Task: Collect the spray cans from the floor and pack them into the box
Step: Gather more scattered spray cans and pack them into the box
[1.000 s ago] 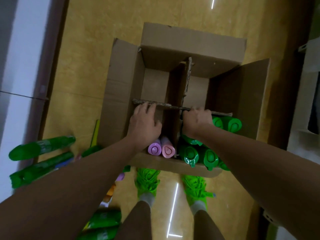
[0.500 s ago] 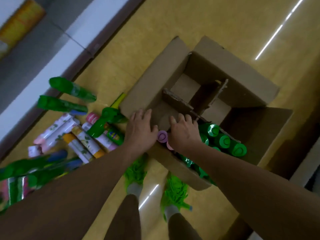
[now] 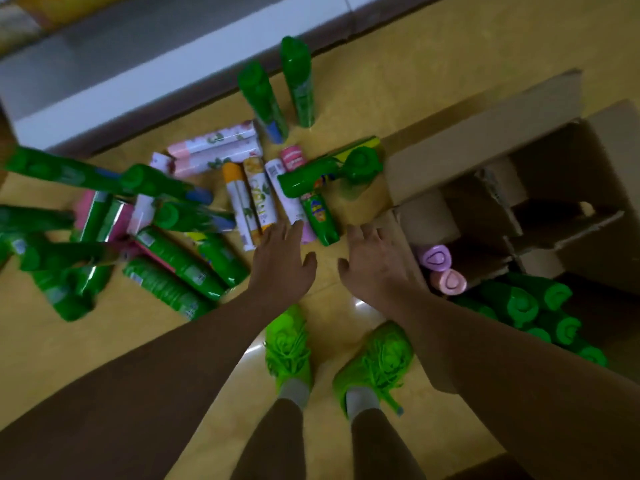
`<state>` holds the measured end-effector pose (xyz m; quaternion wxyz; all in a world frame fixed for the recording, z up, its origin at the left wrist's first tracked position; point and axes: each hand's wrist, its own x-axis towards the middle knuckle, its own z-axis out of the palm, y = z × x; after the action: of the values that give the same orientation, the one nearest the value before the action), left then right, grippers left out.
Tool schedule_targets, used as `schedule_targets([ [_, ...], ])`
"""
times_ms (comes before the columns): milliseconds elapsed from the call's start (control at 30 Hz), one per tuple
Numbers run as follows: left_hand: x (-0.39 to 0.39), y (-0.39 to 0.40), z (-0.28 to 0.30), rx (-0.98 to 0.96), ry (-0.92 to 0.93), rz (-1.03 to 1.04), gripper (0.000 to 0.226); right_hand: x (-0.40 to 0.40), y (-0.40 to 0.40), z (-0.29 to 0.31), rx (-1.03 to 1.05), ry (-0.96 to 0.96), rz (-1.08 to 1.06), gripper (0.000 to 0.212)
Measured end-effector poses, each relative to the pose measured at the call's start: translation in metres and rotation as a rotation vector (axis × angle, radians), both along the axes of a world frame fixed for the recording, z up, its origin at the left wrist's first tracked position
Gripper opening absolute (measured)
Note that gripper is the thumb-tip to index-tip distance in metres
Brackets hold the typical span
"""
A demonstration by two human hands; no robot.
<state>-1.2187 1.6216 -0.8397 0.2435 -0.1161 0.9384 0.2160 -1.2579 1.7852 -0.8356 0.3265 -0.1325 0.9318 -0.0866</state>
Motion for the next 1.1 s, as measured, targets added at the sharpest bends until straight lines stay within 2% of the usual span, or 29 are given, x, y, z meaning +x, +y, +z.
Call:
schedule_targets([
  [267,0.056,-0.092,-0.014,-0.004,-0.116,0.184,0.069,0.012,-0.073,-0.007,0.050,-0.076,0.024,0.060],
  [400,0.063,-0.133,-0.021,-0.012,-0.093,0.258,0.066,0.010,-0.117,-0.012,0.051,-0.082,0.031,0.058],
  [700,0.061,-0.202,-0.037,0.043,0.013,0.577,0.060,0.001,-0.211,-0.027,-0.022,-0.066,0.133,0.059],
  [833,0.048,-0.230,-0.036,0.037,0.115,0.716,0.055,-0.003,-0.248,-0.035,-0.109,-0.030,0.200,0.066],
  [933,0.024,-0.258,-0.038,0.011,0.179,0.817,0.060,-0.010,-0.277,-0.043,-0.170,0.020,0.211,0.072],
  [1033,-0.006,-0.289,-0.042,-0.003,0.237,0.835,0.066,-0.018,-0.299,-0.049,-0.185,0.068,0.244,0.079],
  [1100,-0.023,-0.302,-0.045,0.020,0.198,0.799,0.074,-0.022,-0.308,-0.056,-0.186,0.071,0.284,0.083],
])
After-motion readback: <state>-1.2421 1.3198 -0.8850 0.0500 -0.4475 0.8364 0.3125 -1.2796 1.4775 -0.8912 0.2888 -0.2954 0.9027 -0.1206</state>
